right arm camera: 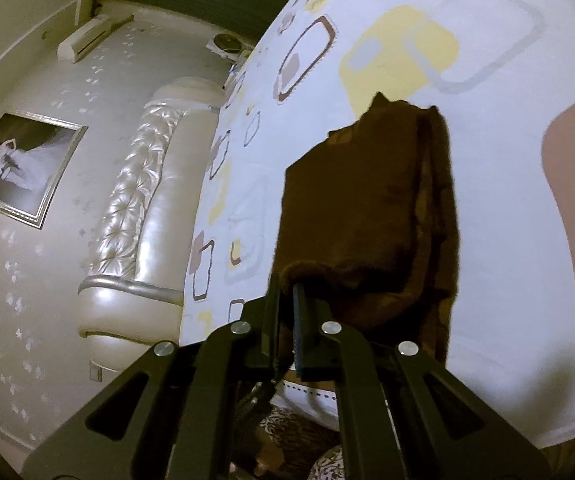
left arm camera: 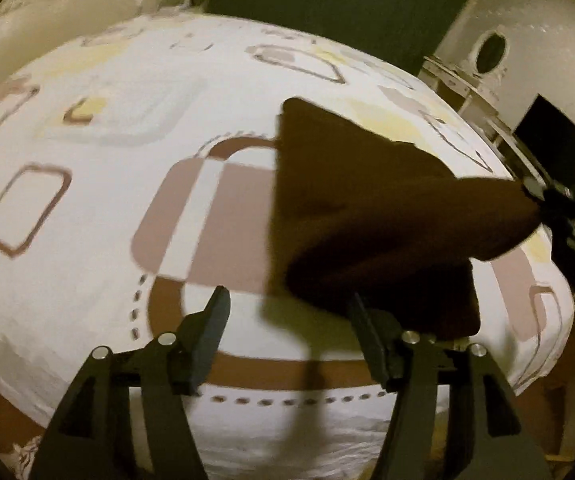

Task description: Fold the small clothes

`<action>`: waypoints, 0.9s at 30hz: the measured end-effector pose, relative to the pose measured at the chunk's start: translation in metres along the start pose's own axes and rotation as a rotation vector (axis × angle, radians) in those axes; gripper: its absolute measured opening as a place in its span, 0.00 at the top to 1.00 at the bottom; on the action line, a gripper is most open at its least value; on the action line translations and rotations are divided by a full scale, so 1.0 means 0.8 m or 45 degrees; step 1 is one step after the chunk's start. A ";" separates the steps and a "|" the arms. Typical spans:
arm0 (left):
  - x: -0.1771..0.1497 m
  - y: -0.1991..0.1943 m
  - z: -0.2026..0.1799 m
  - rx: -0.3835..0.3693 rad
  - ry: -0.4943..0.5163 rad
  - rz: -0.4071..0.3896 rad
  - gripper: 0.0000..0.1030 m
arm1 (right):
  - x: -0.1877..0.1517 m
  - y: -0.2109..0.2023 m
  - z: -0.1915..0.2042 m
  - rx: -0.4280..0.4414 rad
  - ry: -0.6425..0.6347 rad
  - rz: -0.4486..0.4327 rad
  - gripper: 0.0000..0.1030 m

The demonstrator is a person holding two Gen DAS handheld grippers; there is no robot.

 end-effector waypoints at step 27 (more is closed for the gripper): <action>-0.003 -0.014 0.036 -0.191 -0.161 0.093 0.41 | -0.061 0.032 -0.057 -0.024 0.197 0.123 0.63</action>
Point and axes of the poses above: each gripper's, at about its wrist camera, not at the fingertips, and y roughly the way its jaws point, z to its left, x to its top, the point moved 3 cm from there along y, roughly the way its jaws point, and after that the axes turned 5 degrees about z, right-handed, at the moved point
